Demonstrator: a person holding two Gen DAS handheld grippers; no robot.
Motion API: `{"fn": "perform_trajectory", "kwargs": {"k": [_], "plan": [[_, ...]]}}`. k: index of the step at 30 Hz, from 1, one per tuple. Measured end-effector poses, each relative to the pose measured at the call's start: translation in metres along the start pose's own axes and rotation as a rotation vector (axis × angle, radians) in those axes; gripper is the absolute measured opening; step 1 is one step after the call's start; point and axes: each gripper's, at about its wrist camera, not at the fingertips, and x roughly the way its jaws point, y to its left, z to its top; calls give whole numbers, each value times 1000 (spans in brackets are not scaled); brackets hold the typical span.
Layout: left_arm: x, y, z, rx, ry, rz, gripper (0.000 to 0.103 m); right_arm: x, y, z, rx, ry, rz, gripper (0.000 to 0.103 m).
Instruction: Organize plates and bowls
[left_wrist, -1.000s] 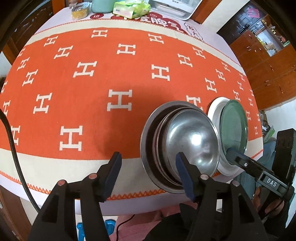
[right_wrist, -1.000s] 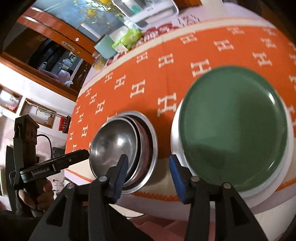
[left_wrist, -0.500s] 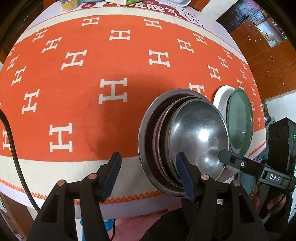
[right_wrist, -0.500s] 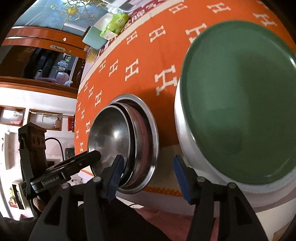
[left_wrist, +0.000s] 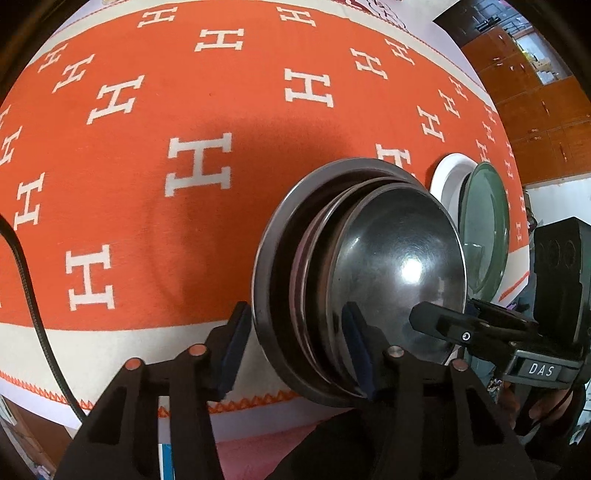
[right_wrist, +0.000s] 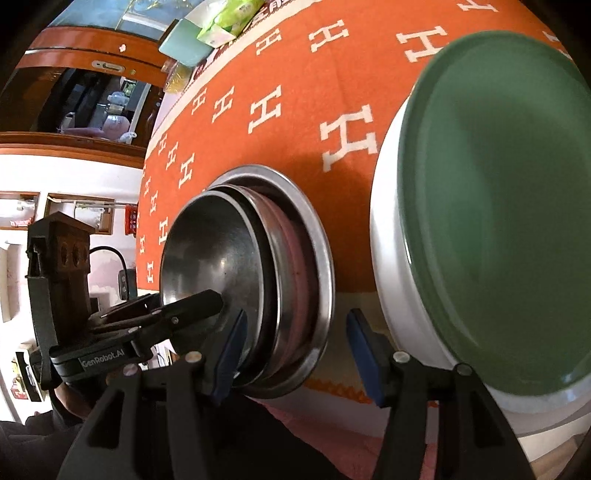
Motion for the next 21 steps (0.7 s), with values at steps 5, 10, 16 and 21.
{"fn": "perform_trajectory", "kwargs": {"k": [5,10,16,21], "plan": [[3,-4,3,-4,2,-8,41,0,2,2,-14,4,6,44],[3,-4,5,-10,-1,-6,41,0,6,4,-43,4,-9,39],[1,-8,1,-5,-9,21,40,-2,11,5,-75,1,-28,39],[-5,-9,-3,-12,-31,19,40,-8,14,3,-101,-19,-25,39]]}}
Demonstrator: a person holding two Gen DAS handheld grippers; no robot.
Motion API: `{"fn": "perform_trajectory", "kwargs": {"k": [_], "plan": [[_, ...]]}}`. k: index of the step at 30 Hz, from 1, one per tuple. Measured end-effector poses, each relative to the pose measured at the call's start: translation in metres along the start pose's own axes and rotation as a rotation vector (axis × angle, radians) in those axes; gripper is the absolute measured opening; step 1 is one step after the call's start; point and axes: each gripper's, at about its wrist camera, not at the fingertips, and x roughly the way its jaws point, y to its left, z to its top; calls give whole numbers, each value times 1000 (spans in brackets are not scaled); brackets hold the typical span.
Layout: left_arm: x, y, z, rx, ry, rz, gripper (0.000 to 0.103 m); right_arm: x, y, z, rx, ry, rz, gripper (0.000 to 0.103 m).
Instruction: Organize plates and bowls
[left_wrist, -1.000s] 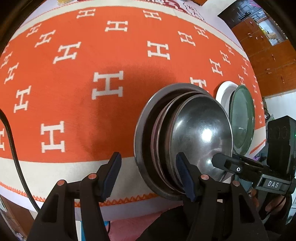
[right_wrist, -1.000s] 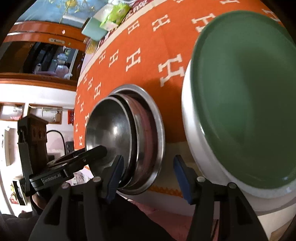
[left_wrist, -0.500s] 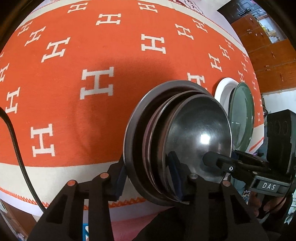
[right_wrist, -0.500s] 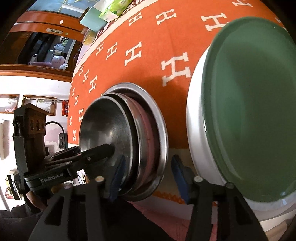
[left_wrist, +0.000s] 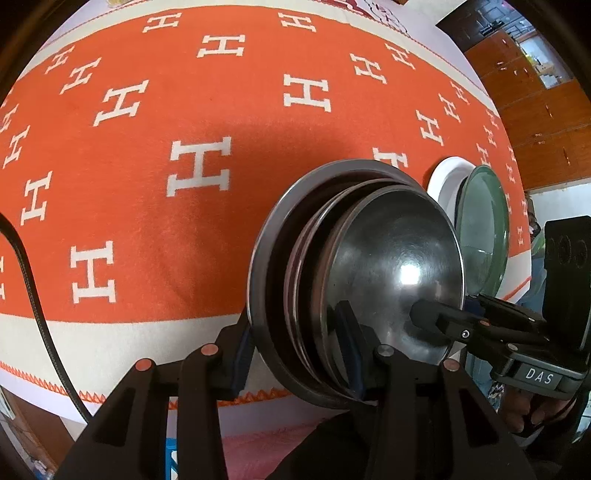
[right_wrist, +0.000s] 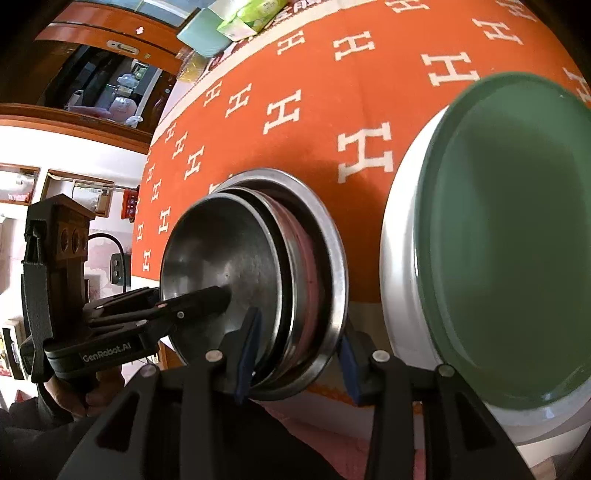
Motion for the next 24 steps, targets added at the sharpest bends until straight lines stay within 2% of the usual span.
{"fn": "perform_trajectory", "kwargs": {"k": [12,19,24], "plan": [[-22,-17,-9,3,-94,-26,40,-36,-5,-9,-54,-100,32,39],[-35,-44,-12,21,-163,-66,40,-62,-17,-12,-72,-151,31,38],[-33,-70,-12,32,-172,-81,40,-80,-35,-14,-62,-168,24,38]]}}
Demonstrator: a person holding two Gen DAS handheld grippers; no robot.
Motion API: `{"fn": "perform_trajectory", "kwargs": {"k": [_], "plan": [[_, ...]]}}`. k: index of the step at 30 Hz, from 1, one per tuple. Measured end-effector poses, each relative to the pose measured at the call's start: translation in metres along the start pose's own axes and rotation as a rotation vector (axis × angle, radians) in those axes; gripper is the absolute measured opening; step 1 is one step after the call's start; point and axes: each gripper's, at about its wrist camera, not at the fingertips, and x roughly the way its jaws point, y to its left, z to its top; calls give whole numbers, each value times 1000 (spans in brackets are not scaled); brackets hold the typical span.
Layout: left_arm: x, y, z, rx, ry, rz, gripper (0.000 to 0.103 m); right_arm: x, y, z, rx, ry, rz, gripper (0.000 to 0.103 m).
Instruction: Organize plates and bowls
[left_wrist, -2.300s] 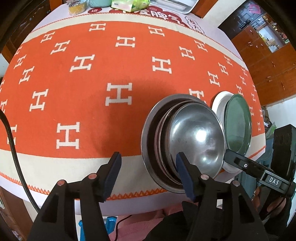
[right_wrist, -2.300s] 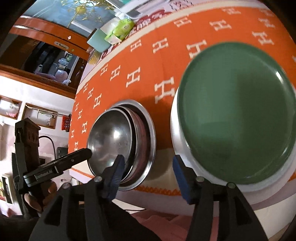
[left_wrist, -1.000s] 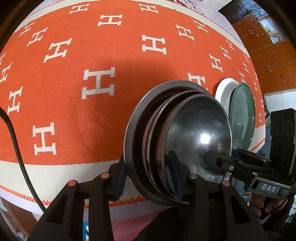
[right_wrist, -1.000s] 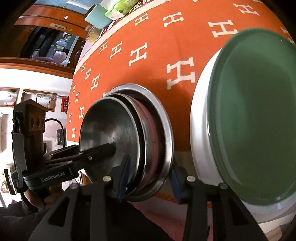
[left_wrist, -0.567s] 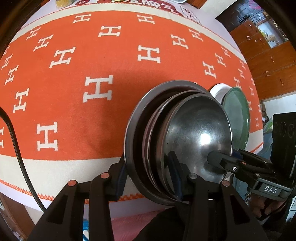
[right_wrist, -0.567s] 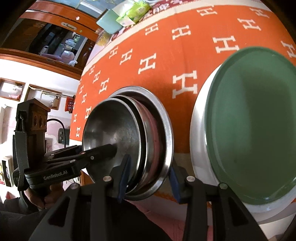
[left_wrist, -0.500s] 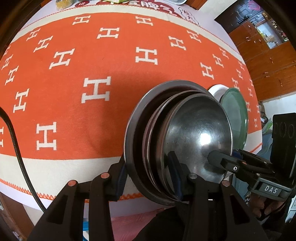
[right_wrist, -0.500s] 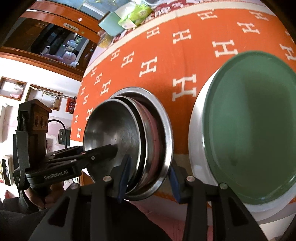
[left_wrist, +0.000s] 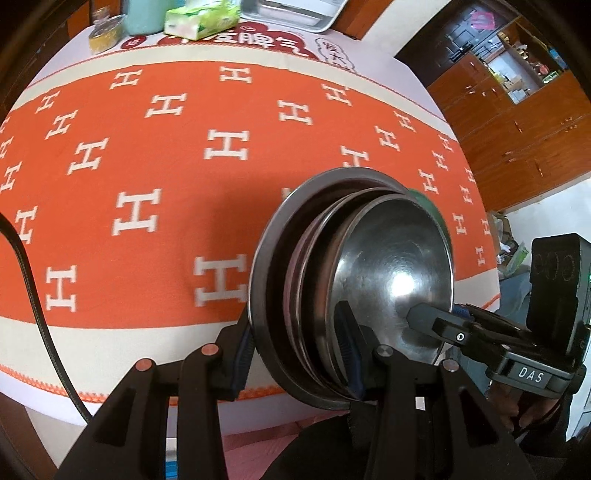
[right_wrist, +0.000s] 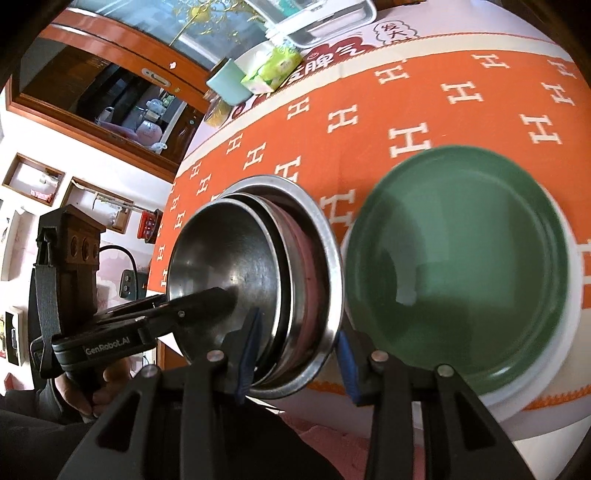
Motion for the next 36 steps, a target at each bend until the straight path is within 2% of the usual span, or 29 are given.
{"fn": "perform_trajectory", "kwargs": {"k": [16,22,29,36], "plan": [[39,-86,6,31,44,-31,40,-53,-69,1,52,0,-40,38],[54,-112,10,24,54,-29,40,-67,-96,7,50,26,-60,38],[68,-133,13,-3,49,-18,40,-75,-118,16,26,68,-74,38],[72,-132,10,-93,25,2,40,-68,-129,31,-37,139,-58,38]]}}
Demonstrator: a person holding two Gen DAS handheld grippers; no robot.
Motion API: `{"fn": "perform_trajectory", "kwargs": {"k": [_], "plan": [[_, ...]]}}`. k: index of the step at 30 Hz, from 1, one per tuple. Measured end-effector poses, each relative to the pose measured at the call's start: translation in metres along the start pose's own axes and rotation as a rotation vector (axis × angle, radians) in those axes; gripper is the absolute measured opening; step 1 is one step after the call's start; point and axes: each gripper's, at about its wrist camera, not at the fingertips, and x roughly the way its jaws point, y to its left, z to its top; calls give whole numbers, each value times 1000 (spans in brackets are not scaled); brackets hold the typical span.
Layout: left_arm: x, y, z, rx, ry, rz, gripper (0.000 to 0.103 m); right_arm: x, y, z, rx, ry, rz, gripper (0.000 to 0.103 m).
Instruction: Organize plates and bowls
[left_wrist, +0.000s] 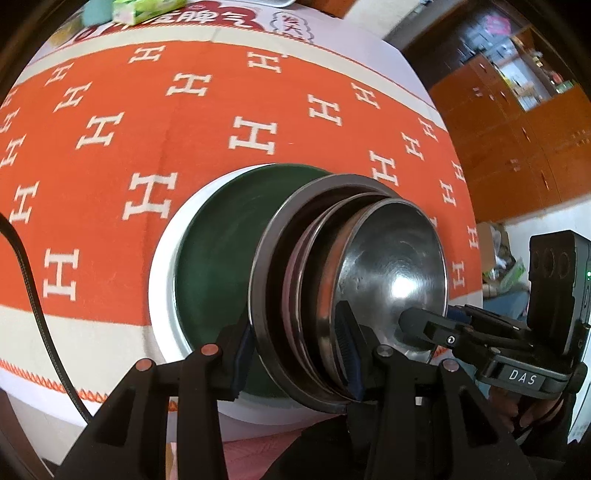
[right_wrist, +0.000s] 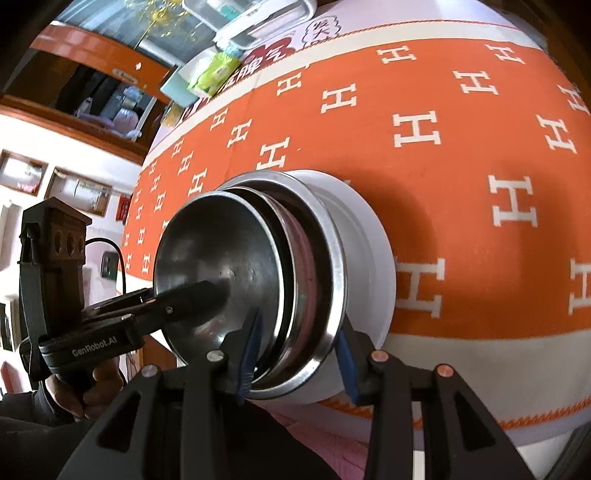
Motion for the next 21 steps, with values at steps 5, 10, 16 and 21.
{"fn": "perform_trajectory", "kwargs": {"k": [5,10,16,21], "plan": [[1,1,-1,-38,-21,28,39,9,3,8,-60,44,-1,38],[0,3,-4,-61,-40,48,39,11,0,13,-70,43,21,40],[-9,-4,-4,-35,-95,95,41,10,1,13,-84,10,20,40],[-13,-6,-3,-28,-101,131,46,9,2,10,-96,-20,3,40]]}}
